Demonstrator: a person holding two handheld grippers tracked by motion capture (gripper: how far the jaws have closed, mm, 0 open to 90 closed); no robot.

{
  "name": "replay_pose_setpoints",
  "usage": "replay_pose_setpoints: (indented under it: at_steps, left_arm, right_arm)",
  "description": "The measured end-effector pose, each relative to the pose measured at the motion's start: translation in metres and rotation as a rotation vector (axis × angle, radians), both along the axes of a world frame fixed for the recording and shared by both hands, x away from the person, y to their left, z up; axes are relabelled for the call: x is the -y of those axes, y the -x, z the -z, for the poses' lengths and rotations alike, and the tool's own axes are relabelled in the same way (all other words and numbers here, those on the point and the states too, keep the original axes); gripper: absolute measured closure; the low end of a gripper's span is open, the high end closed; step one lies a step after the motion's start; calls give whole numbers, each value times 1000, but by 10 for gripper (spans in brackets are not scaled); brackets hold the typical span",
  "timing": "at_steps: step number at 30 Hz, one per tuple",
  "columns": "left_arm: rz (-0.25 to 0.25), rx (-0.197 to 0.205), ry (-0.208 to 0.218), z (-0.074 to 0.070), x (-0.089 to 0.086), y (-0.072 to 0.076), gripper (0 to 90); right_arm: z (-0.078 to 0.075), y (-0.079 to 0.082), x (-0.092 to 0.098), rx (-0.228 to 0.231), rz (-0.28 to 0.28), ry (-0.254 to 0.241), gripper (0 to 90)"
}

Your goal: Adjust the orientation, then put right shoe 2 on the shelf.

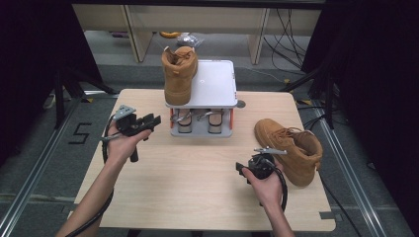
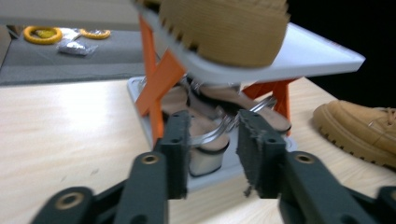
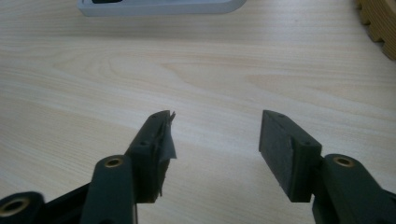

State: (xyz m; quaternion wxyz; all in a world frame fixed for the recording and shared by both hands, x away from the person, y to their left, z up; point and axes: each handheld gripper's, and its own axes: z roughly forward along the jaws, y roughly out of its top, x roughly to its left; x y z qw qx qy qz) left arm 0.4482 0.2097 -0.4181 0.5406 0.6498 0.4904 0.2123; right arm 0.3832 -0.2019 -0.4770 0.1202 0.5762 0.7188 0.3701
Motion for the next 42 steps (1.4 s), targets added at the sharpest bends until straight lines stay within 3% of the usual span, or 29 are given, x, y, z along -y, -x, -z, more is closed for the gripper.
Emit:
replay_pose_setpoints:
  at_steps: [2,3,4,6,8,9,13,15,16,19,20,23,24,27,28,31,32,36,37,38,39,40,42]
  left_arm:
    - [-9,0,1,4,-3,1,572]
    - [-20,-4,7,7,-5,3,556]
    - [-30,-5,11,10,-7,5,543]
    - [-41,-10,17,16,-11,8,515]
    - [-51,-18,50,23,-14,12,509]
    - [-53,-24,57,26,-16,14,507]
    - [-71,-28,46,35,-23,22,500]
    - [-87,-23,37,39,-26,27,496]
    - [-90,-24,37,41,-27,28,495]
    - [-83,-29,18,43,-27,30,492]
    - [-79,-30,18,43,-28,32,492]
    - [-87,-26,22,43,-29,34,489]
    - [-85,-28,22,44,-29,34,489]
    - [-86,-27,22,43,-30,37,489]
    - [-84,-20,23,43,-31,39,488]
    - [-81,-21,15,44,-30,40,488]
    - [-79,-23,17,44,-31,41,488]
    - [-78,-24,22,46,-30,44,488]
    - [-76,-25,24,46,-30,44,488]
    - [-78,-29,22,47,-30,44,488]
    - [-81,-30,23,47,-30,44,487]
    - [-83,-32,23,47,-31,44,487]
    - [-83,-32,24,47,-30,43,487]
  right_arm:
    - [-1,1,0,-5,0,-16,477]
    - [-5,4,-3,-58,32,-39,489]
    - [-6,4,-4,-68,38,-40,511]
    - [-6,5,0,-58,11,-38,569]
    - [-8,5,1,-54,0,-39,578]
    - [-9,6,1,-68,20,-42,592]
    - [-16,6,6,-68,17,-40,642]
    - [-22,2,10,-66,16,-10,645]
    - [-26,3,11,-66,7,-34,645]
    - [-33,1,13,-73,6,-23,643]
    - [-39,-1,19,-62,-27,-9,640]
    - [-46,-1,21,-76,-7,-11,640]
    - [-48,-3,24,-58,-15,-13,640]
    - [-53,-3,30,-60,-12,12,638]
    - [-58,-5,34,-88,-4,19,626]
    - [-59,-5,35,-77,-7,14,605]
    - [-63,-5,37,-78,4,60,601]
    - [-72,-7,42,-103,-33,27,581]
    - [-73,-8,43,-92,-34,63,580]
    - [-77,-9,44,-103,-35,57,580]
    - [-81,-7,41,-125,8,29,581]
    - [-87,-9,46,-125,4,60,590]
    - [-94,-12,53,-118,-21,64,590]
